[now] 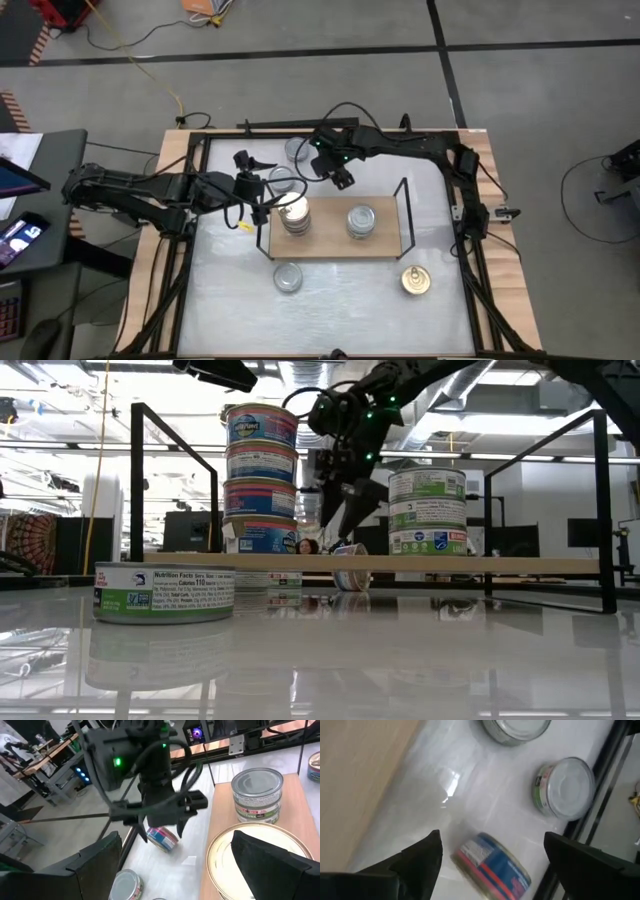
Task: Stack canned seafood by type on shelf
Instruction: Stack the blue tuna can on top of the blue tuna can on the shelf
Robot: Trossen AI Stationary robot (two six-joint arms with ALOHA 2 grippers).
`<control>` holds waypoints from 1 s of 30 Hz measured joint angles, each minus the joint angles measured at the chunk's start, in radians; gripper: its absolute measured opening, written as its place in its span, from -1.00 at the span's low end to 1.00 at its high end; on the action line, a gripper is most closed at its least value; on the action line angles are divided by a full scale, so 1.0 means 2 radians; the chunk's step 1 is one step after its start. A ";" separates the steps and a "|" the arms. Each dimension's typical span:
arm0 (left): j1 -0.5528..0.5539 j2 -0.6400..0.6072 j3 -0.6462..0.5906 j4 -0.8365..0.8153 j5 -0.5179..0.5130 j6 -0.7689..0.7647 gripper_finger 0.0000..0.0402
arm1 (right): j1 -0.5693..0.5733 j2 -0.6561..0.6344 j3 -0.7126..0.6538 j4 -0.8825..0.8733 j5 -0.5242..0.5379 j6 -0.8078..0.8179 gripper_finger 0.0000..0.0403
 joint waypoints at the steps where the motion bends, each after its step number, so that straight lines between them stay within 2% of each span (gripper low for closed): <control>1: 0.000 0.000 0.000 0.000 0.000 0.000 0.80 | -0.002 0.006 0.005 -0.003 0.000 0.001 0.90; 6: 0.000 0.000 0.000 -0.004 0.000 -0.009 0.80 | -0.006 0.060 0.056 -0.058 0.010 -0.005 0.89; 11: -0.001 0.000 0.000 -0.027 0.001 -0.028 0.80 | -0.012 0.087 0.098 -0.104 0.020 -0.005 0.88; 21: -0.001 0.000 0.000 -0.047 0.010 -0.032 0.80 | -0.030 0.087 0.099 -0.133 0.029 -0.043 0.88; 26: -0.001 0.000 0.000 -0.057 0.010 -0.037 0.80 | -0.044 0.087 0.088 -0.128 0.029 -0.132 0.86; 30: -0.001 0.000 0.000 -0.065 0.011 -0.044 0.80 | -0.054 0.087 0.075 -0.121 0.031 -0.170 0.78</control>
